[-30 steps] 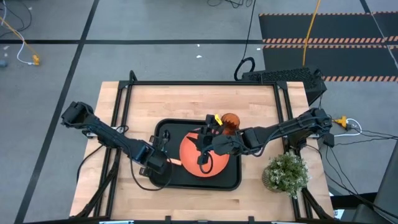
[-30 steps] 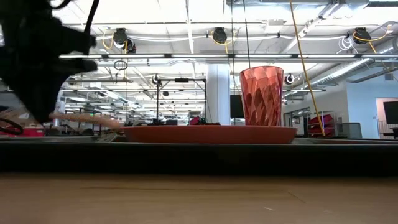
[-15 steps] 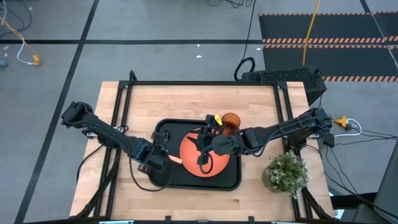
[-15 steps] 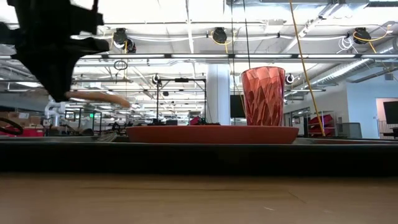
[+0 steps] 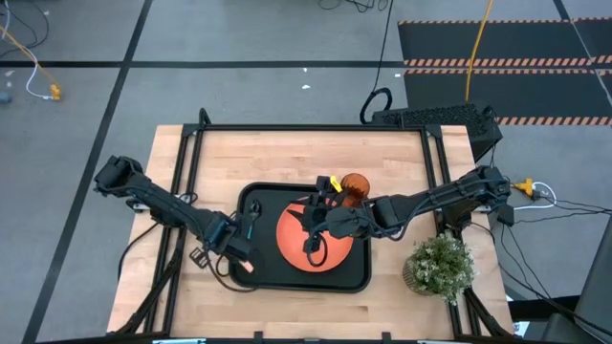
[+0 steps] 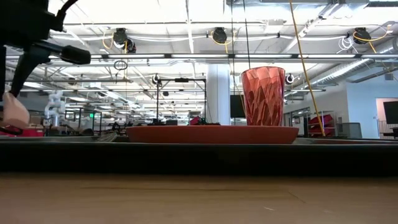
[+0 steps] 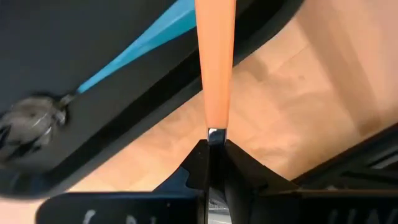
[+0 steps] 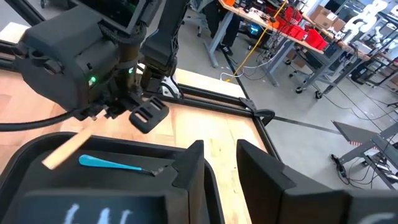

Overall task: Pick and place plate/cup/fork/spoon on tray
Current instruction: Put the pink fork on the black serving tray

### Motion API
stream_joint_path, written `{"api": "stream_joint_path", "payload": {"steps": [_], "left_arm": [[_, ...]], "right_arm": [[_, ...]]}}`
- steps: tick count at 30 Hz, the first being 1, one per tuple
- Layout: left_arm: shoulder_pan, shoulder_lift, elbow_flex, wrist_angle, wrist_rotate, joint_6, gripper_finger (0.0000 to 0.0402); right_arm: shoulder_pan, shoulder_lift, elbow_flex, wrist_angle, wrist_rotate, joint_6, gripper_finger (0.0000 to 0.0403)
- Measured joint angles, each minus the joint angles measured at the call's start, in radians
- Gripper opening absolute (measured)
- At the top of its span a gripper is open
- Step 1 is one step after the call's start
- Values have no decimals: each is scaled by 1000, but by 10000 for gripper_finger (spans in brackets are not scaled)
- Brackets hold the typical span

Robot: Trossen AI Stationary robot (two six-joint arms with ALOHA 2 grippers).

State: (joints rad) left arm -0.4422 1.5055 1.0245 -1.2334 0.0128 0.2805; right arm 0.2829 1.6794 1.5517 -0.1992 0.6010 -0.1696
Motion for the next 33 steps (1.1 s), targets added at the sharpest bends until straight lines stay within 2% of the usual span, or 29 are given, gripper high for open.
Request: {"api": "stream_joint_path", "payload": {"steps": [5,7,18,27,33], "left_arm": [[57,22,0,6,217,16,21],[78,40,0,6,245,17,20],[213,201,4,-27,245,182,20],[261,257,118,-58,168,190,45],[265,256,210,-66,168,230,10]], "right_arm": [[0,0,0,0,0,-8,89],[0,0,0,0,0,-8,89],[0,0,0,1,0,-24,89],[0,0,0,-4,0,-29,89],[0,0,0,-7,0,-30,89]]}}
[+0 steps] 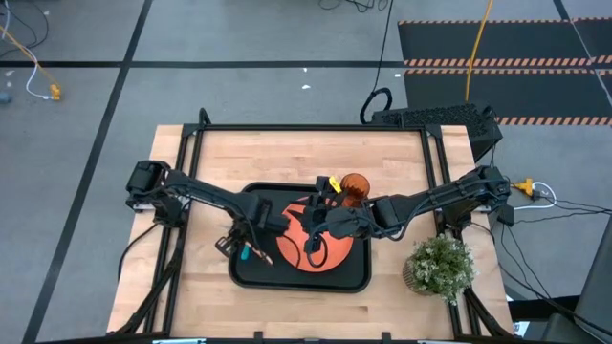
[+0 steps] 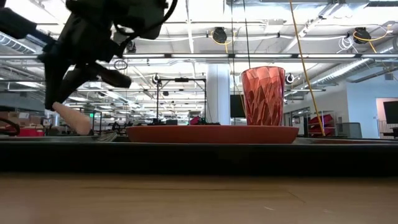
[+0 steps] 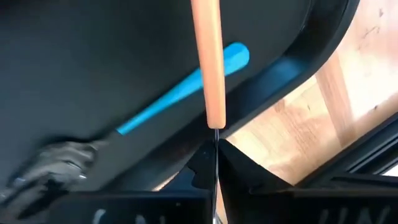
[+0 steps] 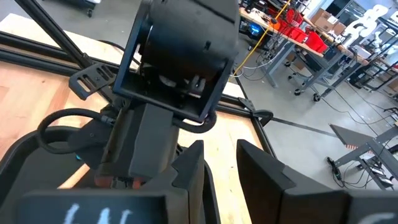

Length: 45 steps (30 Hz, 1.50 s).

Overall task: Pick and place plate/cup/fork/spoon on tray
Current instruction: Put the pink fork on the black serving tray

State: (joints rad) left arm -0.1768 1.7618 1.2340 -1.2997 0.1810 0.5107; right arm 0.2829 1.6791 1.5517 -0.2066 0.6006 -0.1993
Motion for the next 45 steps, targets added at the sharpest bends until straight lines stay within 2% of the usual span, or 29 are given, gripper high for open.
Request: {"api": "stream_joint_path", "payload": {"steps": [8,11,20,30,45], "left_arm": [[1,0,9,27,0,53,6],[1,0,9,72,-29,53,5],[1,0,9,153,-101,2,52],[-11,0,9,152,-114,-30,57],[-69,0,10,149,-103,-263,58]], "right_arm": [[0,0,0,0,0,0,89],[0,0,0,0,0,0,89],[0,0,0,0,0,0,89],[0,0,-14,-7,0,1,89],[0,0,-14,1,0,3,89]]}}
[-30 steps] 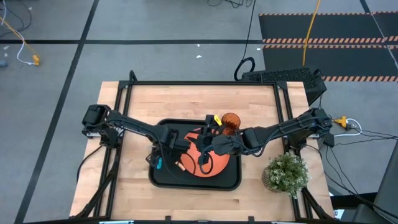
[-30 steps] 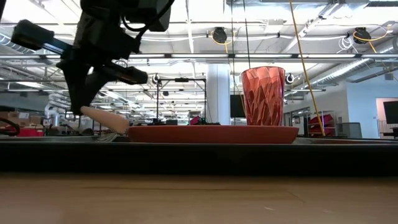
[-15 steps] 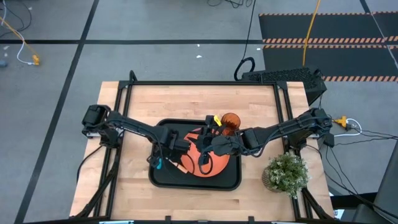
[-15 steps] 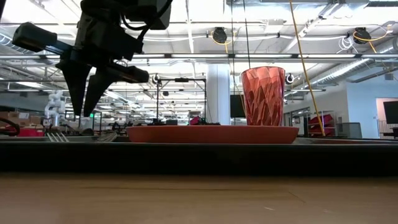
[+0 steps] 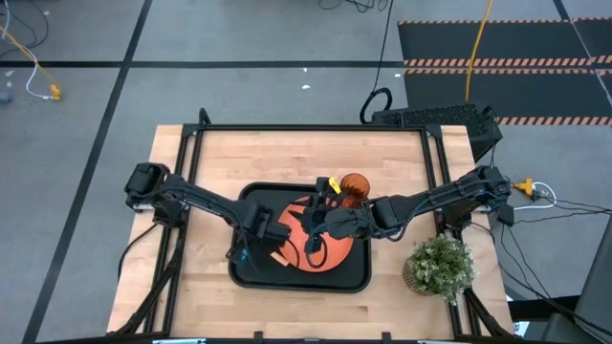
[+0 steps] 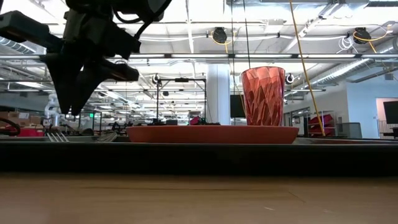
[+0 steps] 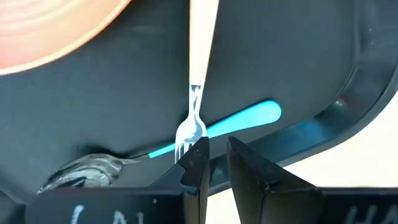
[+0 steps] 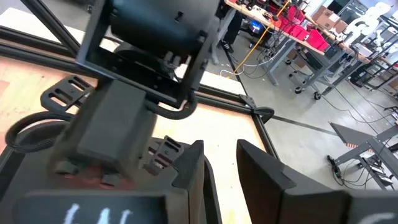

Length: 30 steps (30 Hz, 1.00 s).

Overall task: Pick and place plate/cup/fork/spoon on tray
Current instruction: Put the pink fork on the black serving tray

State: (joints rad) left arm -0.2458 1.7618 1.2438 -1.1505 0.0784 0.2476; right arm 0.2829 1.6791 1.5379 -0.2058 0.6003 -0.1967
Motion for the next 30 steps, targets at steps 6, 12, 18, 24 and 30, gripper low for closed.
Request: {"api": "stream_joint_path", "payload": {"steps": [6,12,18,24,30], "left_arm": [[-32,0,0,43,0,-8,58],[-46,0,0,61,-1,-12,58],[-46,0,0,86,-1,-21,58],[-46,0,0,113,-1,-18,58],[-46,0,0,113,-2,-17,58]], "right_arm": [[0,0,0,7,0,0,89],[0,0,0,7,0,0,89],[0,0,0,7,0,1,89],[0,0,0,6,0,1,89],[0,0,0,6,0,1,89]]}}
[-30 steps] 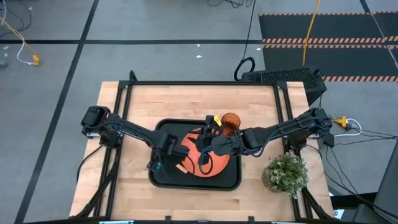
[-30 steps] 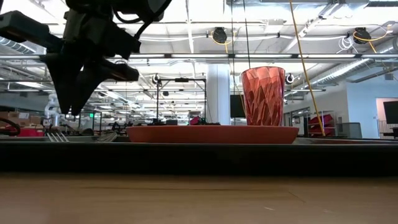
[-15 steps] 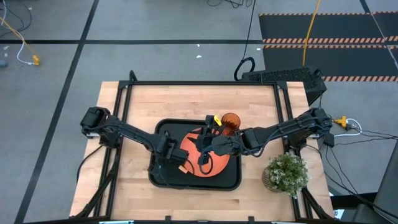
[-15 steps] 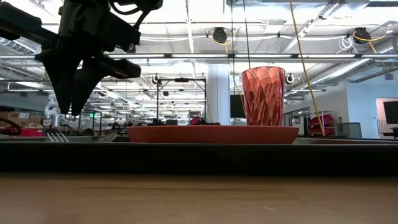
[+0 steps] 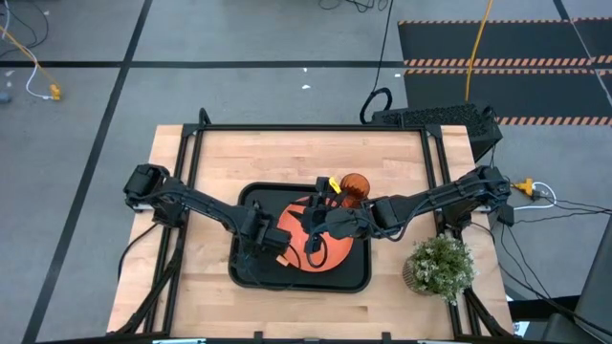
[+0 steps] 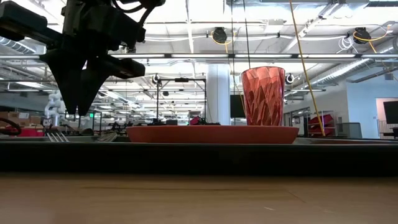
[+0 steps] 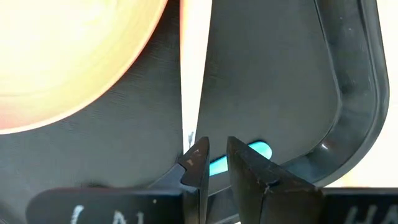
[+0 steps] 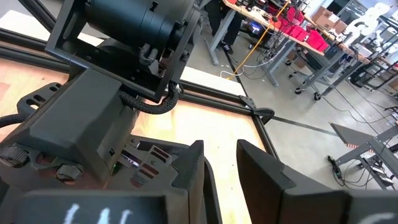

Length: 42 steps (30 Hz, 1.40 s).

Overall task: Pick and place plate/cup/fork/spoon on tray
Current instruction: Put the pink fork on the black serving tray

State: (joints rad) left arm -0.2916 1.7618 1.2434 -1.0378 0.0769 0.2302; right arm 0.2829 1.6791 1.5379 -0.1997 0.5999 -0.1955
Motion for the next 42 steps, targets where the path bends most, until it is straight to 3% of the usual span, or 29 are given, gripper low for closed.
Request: {"api": "stream_joint_path", "payload": {"steps": [9,42], "left_arm": [[0,0,0,0,-60,-1,58],[0,0,-1,46,-61,-72,58]], "right_arm": [[0,0,0,0,-1,0,89],[0,0,0,-1,-2,0,89]]}}
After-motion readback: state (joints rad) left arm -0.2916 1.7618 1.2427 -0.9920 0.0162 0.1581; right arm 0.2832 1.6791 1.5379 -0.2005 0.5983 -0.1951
